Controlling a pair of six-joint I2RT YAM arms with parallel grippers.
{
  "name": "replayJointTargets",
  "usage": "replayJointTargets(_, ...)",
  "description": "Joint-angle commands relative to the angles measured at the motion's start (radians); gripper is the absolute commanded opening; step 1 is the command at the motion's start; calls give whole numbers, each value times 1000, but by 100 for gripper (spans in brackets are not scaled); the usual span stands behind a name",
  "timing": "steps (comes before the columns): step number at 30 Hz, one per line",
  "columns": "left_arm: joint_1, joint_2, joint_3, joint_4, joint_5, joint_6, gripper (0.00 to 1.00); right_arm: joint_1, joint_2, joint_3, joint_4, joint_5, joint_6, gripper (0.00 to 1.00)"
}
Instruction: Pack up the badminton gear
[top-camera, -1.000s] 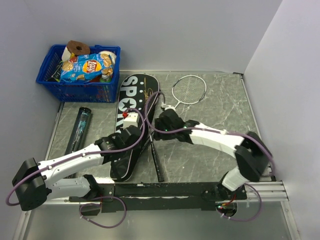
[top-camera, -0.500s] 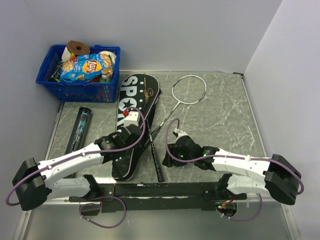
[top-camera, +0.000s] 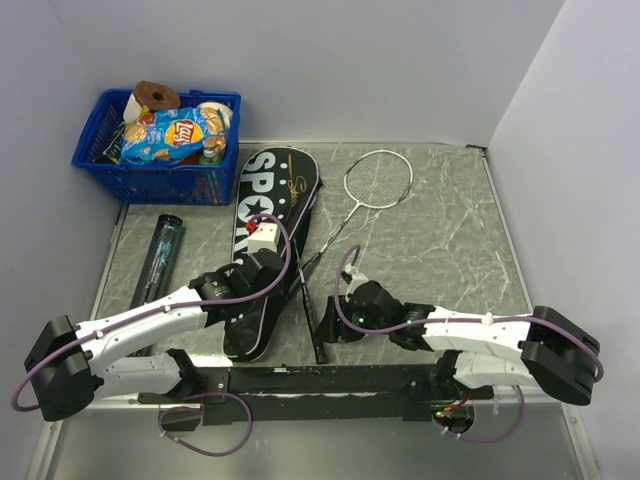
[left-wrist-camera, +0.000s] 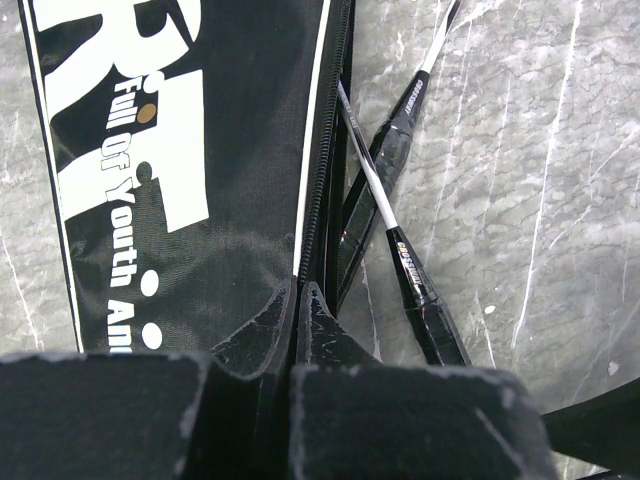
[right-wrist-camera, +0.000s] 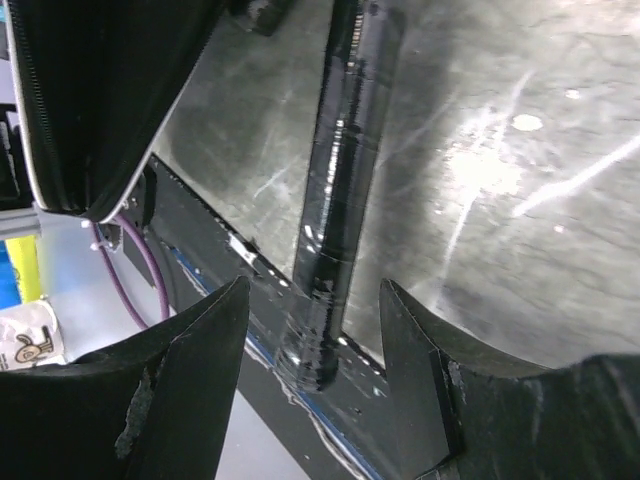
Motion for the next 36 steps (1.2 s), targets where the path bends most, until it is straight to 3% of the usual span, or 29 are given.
replayJointTargets(1,-3,-2,44,39,-8,6,1,27,39,1,101,-9,34,61)
replayJointTargets(9,-3,-5,44,38,-9,7,1,67,105,16,125,7,51,58)
replayJointTargets(12,-3,-7,41,39,-8,6,1,72,124,13,142,4,60,50)
replayJointTargets(21,-3,-13,30,39,2,-2,1,79,149,47,165,4,67,13)
replayJointTargets(24,-3,-21,19,42,23,-11,1,79,130,87,133,20,55,8)
replayJointTargets(36,-4,-50,-47,113,157,-63,1,79,141,280,153,-9,14,3)
